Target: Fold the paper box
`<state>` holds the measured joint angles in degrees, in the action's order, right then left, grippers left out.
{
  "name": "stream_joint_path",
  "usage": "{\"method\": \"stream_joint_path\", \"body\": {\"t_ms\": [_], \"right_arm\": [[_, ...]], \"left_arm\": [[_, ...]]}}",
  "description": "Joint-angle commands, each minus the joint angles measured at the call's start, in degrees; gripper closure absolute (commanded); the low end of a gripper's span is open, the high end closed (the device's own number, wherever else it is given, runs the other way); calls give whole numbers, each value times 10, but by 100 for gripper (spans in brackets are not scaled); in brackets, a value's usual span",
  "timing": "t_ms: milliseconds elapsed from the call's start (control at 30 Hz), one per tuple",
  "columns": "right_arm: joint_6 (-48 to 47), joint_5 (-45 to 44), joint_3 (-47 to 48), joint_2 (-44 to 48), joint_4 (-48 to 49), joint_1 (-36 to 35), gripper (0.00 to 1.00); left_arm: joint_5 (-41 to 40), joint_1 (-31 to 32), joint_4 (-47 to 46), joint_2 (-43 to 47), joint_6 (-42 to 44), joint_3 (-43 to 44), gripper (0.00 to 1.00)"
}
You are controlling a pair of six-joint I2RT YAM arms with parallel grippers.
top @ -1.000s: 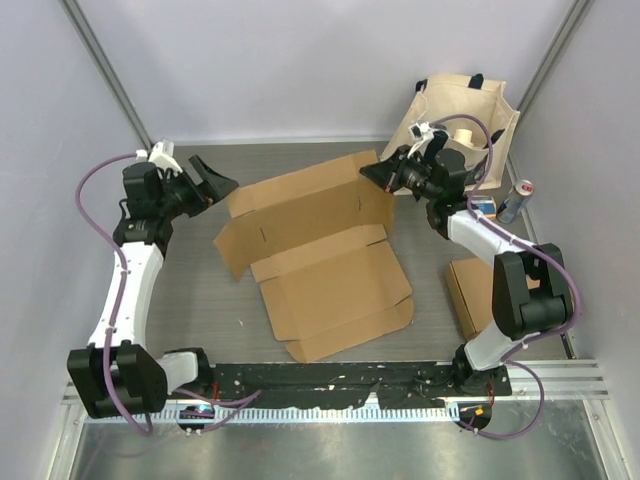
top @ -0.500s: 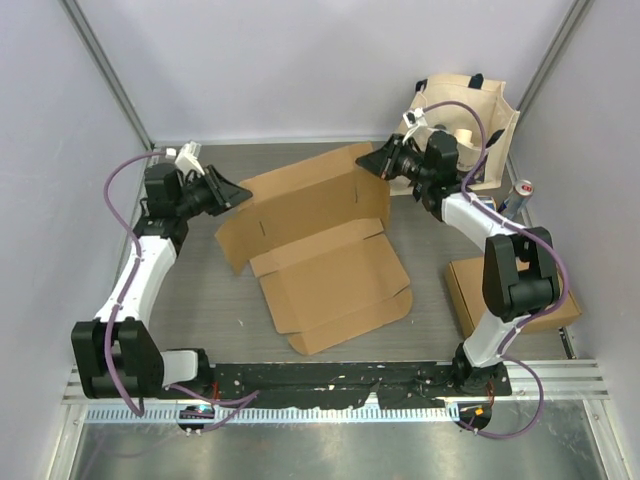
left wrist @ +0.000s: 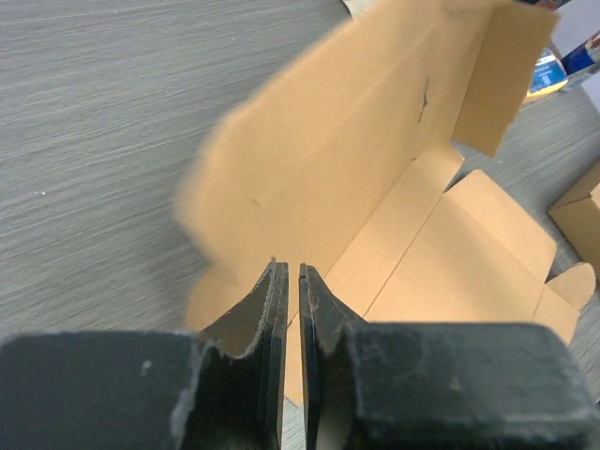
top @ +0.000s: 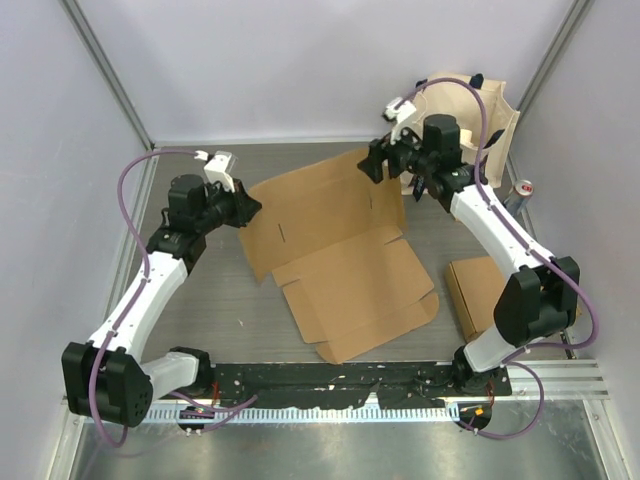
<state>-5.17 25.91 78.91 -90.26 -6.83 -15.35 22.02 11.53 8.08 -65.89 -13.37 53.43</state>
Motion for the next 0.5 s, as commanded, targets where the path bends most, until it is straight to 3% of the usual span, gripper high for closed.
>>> {"method": "stream_joint_path", "body": {"t_ms": [0,67,200,267,333,367,400,467], "right_arm": [[-252,45,72,5,-85,-71,27],[-293,47,121,-17,-133,-97,27],[-269,49,183,-77,-132,-115,27],[-211,-29,205,-110,-87,-121,28],[-74,-118,235,-144,-71,-115,25],[-42,-117,248,-158,-80,-111,25],[2,-111,262,-171,-92,-107,26],[17,-86,282,-194,-108,-107,27]], "left_arm": [[1,2,-10,14,52,-2,88],[9,3,-10,8,52,0,90],[0,3,1,-12,33,19,98],[-46,4,38,-27,-11,47,100],[-144,-4,119,-62,-110,101,64],[-166,-11,144,-74,-141,114,48],[-174,-18,159,-103,-201,124,24],[-156,-51,141,-135,-245,123,12]]}}
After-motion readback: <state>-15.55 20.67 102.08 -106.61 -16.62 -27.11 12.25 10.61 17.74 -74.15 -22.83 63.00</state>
